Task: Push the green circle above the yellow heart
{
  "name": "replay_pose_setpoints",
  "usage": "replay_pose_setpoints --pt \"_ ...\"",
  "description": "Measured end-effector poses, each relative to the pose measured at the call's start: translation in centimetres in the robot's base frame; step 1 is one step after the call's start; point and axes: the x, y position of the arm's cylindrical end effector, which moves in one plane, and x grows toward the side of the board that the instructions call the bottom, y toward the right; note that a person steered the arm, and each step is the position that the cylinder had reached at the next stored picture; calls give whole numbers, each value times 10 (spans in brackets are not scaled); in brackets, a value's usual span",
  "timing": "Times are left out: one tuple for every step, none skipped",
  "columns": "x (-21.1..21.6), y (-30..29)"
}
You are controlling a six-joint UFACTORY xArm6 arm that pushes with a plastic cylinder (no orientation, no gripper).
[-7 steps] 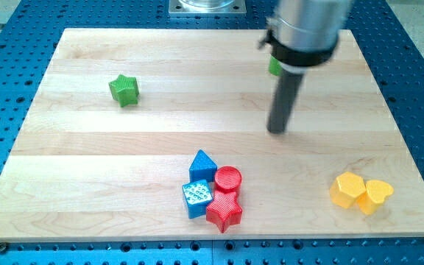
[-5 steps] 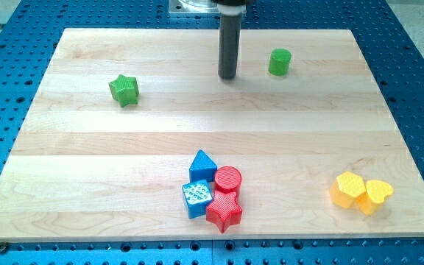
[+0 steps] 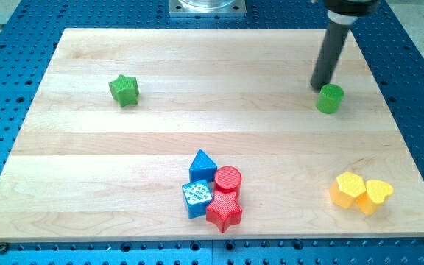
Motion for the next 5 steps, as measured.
replay_pose_setpoints --pt "72 6" --pt "109 17" --pt "137 27" --pt "121 -15" --pt "63 -47"
